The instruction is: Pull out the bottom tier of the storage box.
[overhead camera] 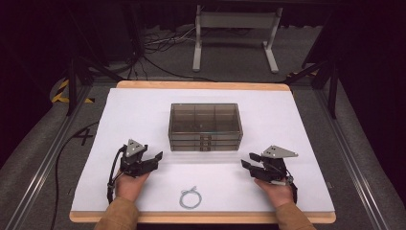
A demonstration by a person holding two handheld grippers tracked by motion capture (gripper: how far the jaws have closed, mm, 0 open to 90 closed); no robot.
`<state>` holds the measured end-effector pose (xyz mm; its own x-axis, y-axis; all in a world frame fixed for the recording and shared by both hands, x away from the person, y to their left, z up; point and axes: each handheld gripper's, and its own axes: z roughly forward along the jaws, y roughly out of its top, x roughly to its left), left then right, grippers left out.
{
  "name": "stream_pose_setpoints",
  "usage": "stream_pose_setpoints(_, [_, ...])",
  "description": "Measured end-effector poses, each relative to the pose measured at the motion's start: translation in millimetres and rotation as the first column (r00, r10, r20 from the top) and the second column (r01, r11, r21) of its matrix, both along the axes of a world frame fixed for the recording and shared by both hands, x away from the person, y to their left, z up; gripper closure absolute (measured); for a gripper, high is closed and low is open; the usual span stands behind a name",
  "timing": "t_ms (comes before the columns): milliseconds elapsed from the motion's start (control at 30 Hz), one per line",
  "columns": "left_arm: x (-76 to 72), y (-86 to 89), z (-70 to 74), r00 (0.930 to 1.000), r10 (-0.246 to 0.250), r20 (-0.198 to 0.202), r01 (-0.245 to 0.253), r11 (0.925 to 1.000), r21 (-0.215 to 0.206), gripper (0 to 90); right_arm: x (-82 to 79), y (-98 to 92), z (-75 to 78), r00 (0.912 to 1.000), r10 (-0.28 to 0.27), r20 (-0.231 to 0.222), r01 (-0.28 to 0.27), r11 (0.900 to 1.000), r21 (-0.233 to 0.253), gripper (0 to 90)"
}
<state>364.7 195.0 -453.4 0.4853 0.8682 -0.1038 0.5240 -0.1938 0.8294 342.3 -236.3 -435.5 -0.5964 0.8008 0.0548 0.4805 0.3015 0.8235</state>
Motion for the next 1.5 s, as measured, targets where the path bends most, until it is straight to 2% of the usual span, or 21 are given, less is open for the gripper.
stream_pose_setpoints(133, [0.1, -0.2, -0.1, 1.0000, 0.005, 0.003, -0.005, 1.0000, -0.007, 33.4, -0.8, 8.3, 10.9, 0.9996, 0.027, 0.004, -0.027, 0.999, 0.025, 52.7])
stream_pose_setpoints(267, [0.6, -0.1, -0.1, 1.0000, 0.008, 0.000, -0.008, 0.9999, -0.008, 34.1, -2.1, 18.4, 18.7, 0.9979, 0.064, 0.010, -0.064, 0.998, 0.005, 52.7])
stream_pose_setpoints(567, [-0.2, 0.9, 0.5, 0.9999, 0.015, 0.005, -0.015, 0.9998, -0.011, 35.1, -3.6, 45.7, 21.1, 0.9906, 0.137, 0.007, -0.137, 0.990, -0.022, 51.5])
stream_pose_setpoints(967, [-0.5, 0.4, 0.4, 0.9998, 0.021, 0.006, -0.021, 0.9998, -0.005, 35.9, -2.5, 83.1, 8.6, 0.9787, 0.205, -0.016, -0.205, 0.978, -0.031, 50.5])
stream_pose_setpoints(1167, [-0.4, 0.3, 0.4, 0.9998, 0.020, 0.008, -0.020, 0.9998, -0.004, 36.0, -1.1, 94.5, -2.3, 0.9733, 0.227, -0.035, -0.228, 0.973, -0.024, 50.1])
stream_pose_setpoints(1300, [-0.5, 0.2, 0.3, 0.9998, 0.021, 0.008, -0.021, 0.9998, -0.004, 36.0, -2.3, 100.0, -7.5, 0.9695, 0.243, -0.031, -0.244, 0.970, -0.015, 50.1])
stream_pose_setpoints(1500, [-0.4, 0.1, 0.3, 0.9998, 0.020, 0.009, -0.020, 0.9998, -0.004, 36.0, -3.3, 103.3, -9.6, 0.9703, 0.242, -0.015, -0.242, 0.970, -0.005, 50.2])
